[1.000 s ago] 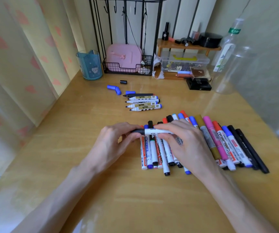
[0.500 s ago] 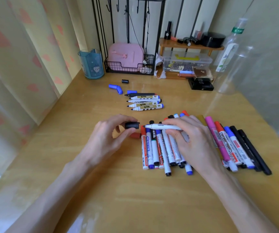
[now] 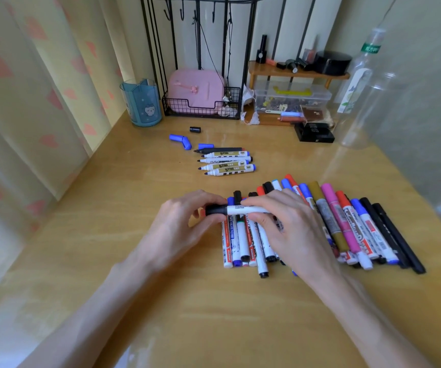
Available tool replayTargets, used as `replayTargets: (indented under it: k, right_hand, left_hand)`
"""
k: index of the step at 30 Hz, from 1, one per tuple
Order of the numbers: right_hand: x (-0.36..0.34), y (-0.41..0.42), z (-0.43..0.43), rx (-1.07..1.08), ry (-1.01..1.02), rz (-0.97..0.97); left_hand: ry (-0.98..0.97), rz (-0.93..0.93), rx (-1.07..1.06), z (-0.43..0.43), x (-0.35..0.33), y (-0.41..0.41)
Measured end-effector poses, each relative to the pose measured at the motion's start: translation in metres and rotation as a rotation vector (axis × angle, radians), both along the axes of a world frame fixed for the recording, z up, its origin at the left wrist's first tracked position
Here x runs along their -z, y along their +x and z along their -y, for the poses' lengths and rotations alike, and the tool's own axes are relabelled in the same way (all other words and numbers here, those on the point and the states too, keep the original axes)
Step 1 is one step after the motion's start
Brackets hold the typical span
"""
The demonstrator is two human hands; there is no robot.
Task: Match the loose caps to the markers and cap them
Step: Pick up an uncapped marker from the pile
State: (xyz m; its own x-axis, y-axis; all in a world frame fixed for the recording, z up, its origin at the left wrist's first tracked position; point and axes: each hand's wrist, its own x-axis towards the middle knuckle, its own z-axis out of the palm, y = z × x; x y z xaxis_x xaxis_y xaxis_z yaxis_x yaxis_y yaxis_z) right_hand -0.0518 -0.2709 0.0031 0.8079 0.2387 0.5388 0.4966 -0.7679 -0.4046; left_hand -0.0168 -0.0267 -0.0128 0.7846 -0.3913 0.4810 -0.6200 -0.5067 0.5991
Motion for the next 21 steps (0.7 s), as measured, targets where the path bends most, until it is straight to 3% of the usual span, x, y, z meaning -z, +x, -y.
replayTargets:
  k: [9, 16, 21]
  right_hand:
    - [0.000, -0.001, 0.000, -0.014, -0.001, -0.033]
    - [0.001, 0.003, 0.008, 0.125, 0.055, 0.004]
    - [0.004, 0.003, 0.006, 0.130, -0.022, -0.017]
  left_hand:
    - [-0.018, -0.024, 0.022, -0.002, -0.006, -0.001]
    - [0.183, -0.076, -0.186, -0.050, 0.007, 0.027]
    - [0.260, -0.115, -0.187, -0.054, 0.018, 0.032]
